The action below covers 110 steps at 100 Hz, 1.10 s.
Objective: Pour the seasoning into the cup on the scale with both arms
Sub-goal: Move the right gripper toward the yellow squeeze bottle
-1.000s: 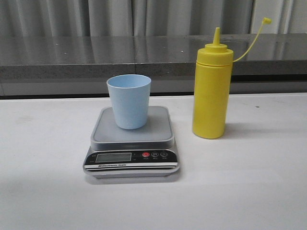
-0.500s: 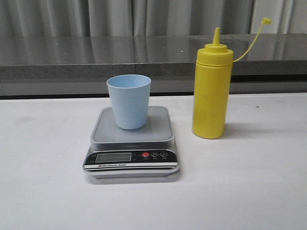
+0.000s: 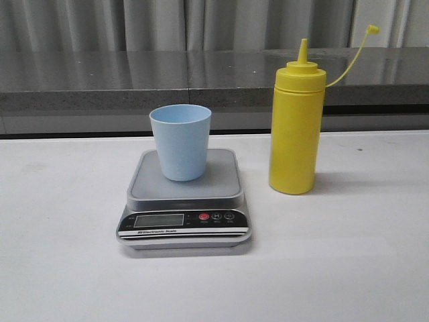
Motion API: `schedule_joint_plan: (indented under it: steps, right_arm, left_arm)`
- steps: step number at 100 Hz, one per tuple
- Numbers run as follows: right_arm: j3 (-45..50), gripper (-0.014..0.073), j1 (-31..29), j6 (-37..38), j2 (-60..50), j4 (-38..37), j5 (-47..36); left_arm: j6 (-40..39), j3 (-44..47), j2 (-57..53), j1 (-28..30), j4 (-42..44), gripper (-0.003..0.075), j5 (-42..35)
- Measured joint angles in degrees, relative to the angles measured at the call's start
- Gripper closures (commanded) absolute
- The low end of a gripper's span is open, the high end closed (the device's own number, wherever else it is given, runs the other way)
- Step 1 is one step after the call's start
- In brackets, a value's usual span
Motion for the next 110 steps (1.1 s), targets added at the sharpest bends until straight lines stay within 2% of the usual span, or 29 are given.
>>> schedule_joint_plan:
  steps: [14, 44, 72, 110]
  right_arm:
    - [0.0, 0.0661, 0.0, 0.0, 0.0, 0.0, 0.4]
    - [-10.0, 0.0661, 0.0, 0.0, 3.3, -2.5, 15.5]
    - [-24.5, 0.0661, 0.0, -3.5, 18.5, -4.3, 24.1]
    - [-35.2, 0.0661, 4.3, -4.5, 39.7, -3.9, 25.6]
  left_arm:
    - [0.0, 1.3, -3.7, 0.0, 0.0, 0.071, 0.1]
    - [0.0, 1.5, -4.4, 0.1, 0.0, 0.071, 0.1]
    - [0.0, 1.5, -4.4, 0.1, 0.0, 0.071, 0.1]
    - [0.0, 1.5, -4.4, 0.1, 0.0, 0.071, 0.1]
